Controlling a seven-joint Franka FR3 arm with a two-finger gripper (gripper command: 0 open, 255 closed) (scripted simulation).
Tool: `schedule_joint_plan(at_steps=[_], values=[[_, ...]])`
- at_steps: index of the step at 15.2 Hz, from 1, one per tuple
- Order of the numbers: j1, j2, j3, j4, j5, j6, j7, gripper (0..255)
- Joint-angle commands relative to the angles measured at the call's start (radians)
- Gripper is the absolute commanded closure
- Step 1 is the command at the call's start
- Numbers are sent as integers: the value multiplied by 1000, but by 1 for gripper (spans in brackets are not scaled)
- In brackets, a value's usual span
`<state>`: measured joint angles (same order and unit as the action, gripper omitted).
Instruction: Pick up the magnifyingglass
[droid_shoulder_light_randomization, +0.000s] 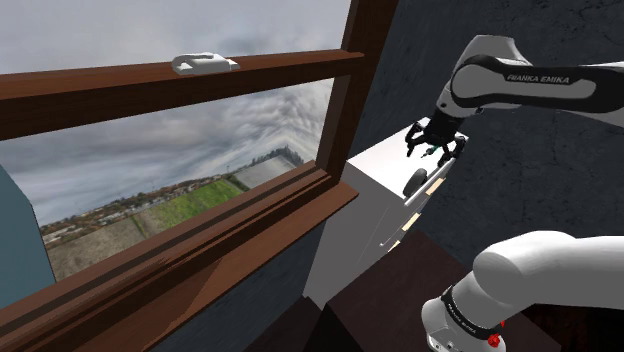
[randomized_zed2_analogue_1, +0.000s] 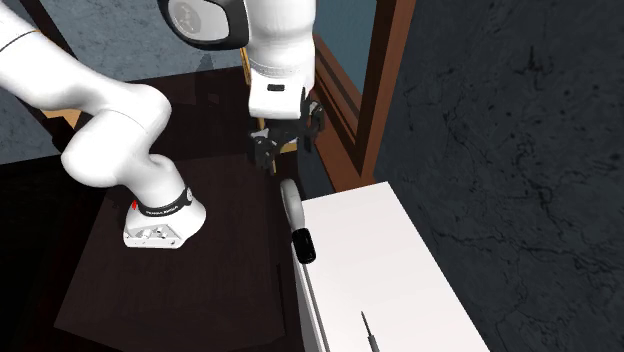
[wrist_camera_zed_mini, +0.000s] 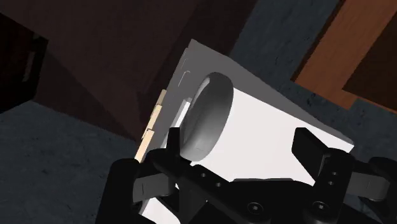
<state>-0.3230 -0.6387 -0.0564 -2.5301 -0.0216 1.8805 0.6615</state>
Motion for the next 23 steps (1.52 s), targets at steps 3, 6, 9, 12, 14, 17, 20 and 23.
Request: schedule_joint_plan(at_steps=[3, 6, 9, 12, 14, 17, 20, 23], values=[[-117, 28, 2, -98, 35, 171, 275, 0], [-118, 43, 1, -129, 36, 217, 272, 0], [-117, 61, 0, -158, 36, 264, 270, 0], [-117, 71, -1, -173, 37, 290, 269, 0], [-117, 71, -1, -174, 36, 291, 269, 255], [-117, 72, -1, -173, 36, 291, 269, 255], [-117, 72, -1, -173, 36, 291, 268, 255], [-117, 64, 0, -164, 36, 274, 270, 255]])
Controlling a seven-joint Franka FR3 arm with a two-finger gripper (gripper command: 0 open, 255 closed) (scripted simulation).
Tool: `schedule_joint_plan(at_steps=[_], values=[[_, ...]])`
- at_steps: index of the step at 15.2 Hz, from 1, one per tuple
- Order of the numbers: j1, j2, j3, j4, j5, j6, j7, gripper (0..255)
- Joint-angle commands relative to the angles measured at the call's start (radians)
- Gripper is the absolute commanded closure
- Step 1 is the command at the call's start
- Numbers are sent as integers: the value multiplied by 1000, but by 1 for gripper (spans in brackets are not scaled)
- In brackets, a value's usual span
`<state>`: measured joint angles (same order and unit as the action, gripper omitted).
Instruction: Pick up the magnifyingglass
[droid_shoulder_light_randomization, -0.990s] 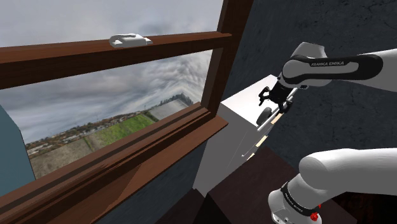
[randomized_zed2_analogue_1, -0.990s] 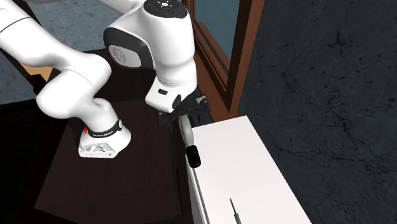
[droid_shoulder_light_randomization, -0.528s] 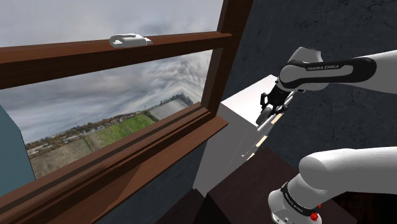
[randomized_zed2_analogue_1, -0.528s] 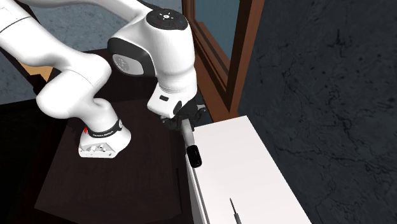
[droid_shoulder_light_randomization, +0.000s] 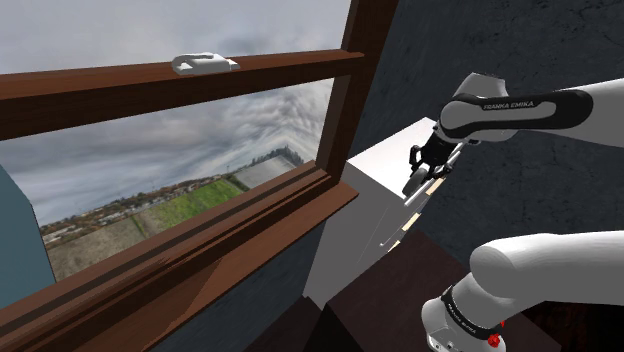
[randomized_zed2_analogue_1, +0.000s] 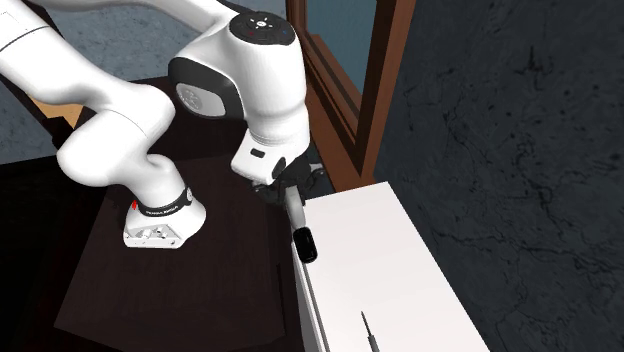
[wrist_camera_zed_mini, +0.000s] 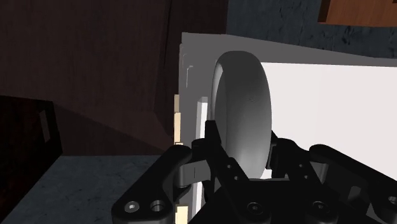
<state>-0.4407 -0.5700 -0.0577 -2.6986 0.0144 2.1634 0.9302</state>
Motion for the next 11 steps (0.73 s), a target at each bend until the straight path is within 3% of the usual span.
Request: schedule_joint_plan(at_steps=[1, 11], values=[[0, -11, 1, 14, 0, -25, 2, 255], [0, -58, 5, 120, -1, -178, 8, 255]])
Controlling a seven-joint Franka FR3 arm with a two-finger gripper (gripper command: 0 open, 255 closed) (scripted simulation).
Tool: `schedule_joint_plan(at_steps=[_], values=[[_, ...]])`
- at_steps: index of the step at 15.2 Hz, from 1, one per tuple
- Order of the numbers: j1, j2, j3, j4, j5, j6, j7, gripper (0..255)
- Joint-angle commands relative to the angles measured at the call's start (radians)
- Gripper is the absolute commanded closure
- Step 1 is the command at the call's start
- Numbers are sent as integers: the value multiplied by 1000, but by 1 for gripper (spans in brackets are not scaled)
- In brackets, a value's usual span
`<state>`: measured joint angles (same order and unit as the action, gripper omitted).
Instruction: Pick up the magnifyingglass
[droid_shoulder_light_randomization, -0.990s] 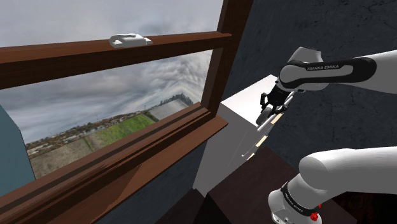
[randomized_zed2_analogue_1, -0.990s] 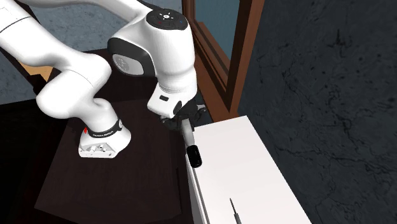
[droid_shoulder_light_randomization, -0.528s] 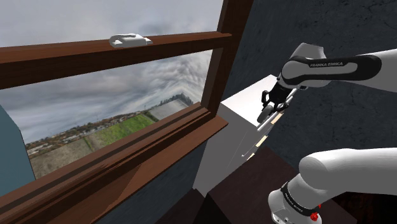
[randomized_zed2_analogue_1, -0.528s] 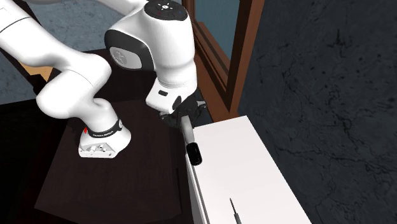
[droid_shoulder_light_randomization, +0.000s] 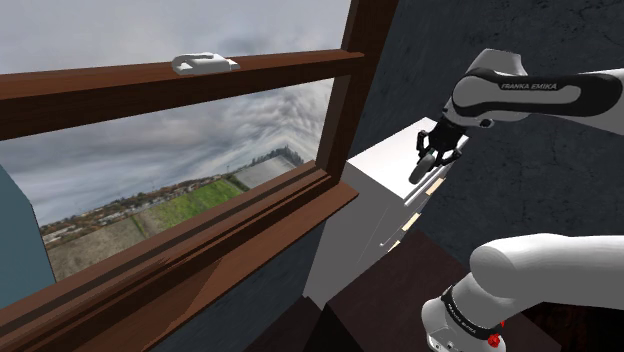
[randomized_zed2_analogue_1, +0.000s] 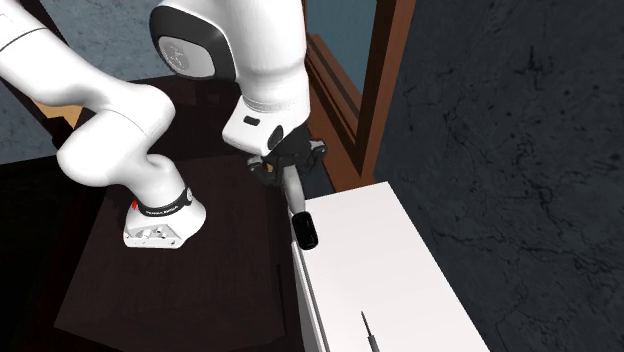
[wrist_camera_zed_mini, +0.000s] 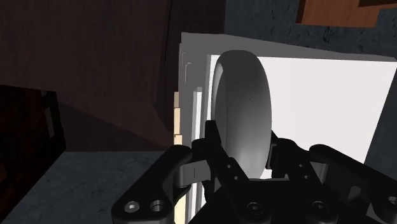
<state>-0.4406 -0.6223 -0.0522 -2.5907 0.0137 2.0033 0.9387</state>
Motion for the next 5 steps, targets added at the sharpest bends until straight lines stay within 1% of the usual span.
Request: schedule_joint_plan(at_steps=[1, 3, 5], values=[[-1, -9, 0, 23, -1, -32, 0, 255], [0, -14, 1, 47, -1, -61, 1, 255], [0, -14, 1, 49, -1, -63, 2, 255]])
